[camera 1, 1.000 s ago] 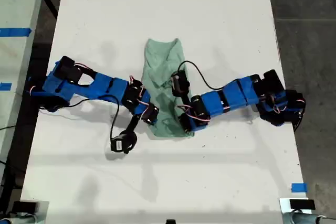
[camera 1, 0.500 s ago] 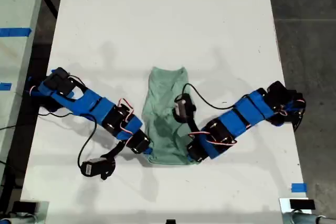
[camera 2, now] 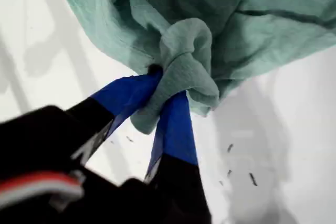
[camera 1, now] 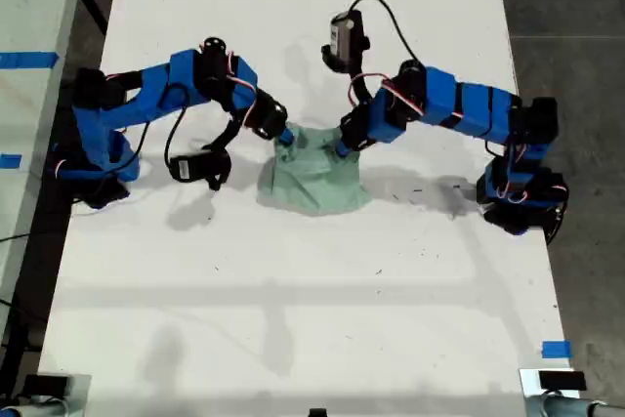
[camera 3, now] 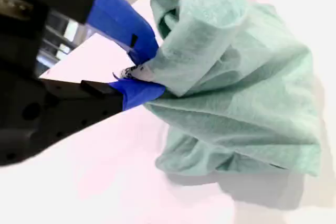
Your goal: Fold tshirt
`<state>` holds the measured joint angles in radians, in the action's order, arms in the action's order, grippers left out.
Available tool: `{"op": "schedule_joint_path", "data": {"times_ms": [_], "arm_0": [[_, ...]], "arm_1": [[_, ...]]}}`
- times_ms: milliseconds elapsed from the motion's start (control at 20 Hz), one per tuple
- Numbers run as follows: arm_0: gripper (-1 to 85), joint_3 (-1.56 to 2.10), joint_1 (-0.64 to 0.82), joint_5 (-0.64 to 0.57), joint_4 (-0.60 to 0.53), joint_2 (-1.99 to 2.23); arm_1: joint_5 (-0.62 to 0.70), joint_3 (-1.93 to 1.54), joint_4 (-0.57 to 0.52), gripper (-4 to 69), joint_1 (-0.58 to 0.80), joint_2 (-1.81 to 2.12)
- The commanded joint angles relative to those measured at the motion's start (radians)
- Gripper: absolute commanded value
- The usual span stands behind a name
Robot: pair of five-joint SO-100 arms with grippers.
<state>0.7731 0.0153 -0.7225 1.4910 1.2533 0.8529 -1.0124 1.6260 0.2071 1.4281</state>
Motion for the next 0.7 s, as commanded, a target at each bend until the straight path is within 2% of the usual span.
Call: {"op": "schedule_joint_path", "data": {"times_ms": [0,100,300,400,450,550,600,650], "arm_0": [[0.0,0.060,0.133,-0.104,-0.021,0.083],[0.0,0.178,0.195,-0.153,-0.133,0.041],[0.0,0.302,0.333,-0.160,-0.353,-0.155],[1.3,0.278,0.403,-0.183,-0.419,-0.268],[3.3,0.222,0.436,-0.186,-0.419,-0.336],[21.1,-0.011,0.479,-0.184,-0.273,-0.488],[26.5,-0.063,0.485,-0.183,-0.222,-0.491],[29.7,-0.048,0.485,-0.178,-0.209,-0.430]], "arm_1": [[0.143,-0.064,-0.077,-1.8,0.095,0.080],[0.196,-0.201,-0.202,-1.8,0.141,0.078],[0.224,-0.502,-0.535,-1.9,0.232,0.003],[0.209,-0.511,-0.615,-1.6,0.273,-0.127],[0.181,-0.485,-0.623,2.8,0.293,-0.190],[0.144,-0.445,-0.594,15.4,0.316,-0.239],[0.141,-0.443,-0.577,27.1,0.321,-0.224],[0.144,-0.433,-0.537,35.0,0.322,-0.201]]}}
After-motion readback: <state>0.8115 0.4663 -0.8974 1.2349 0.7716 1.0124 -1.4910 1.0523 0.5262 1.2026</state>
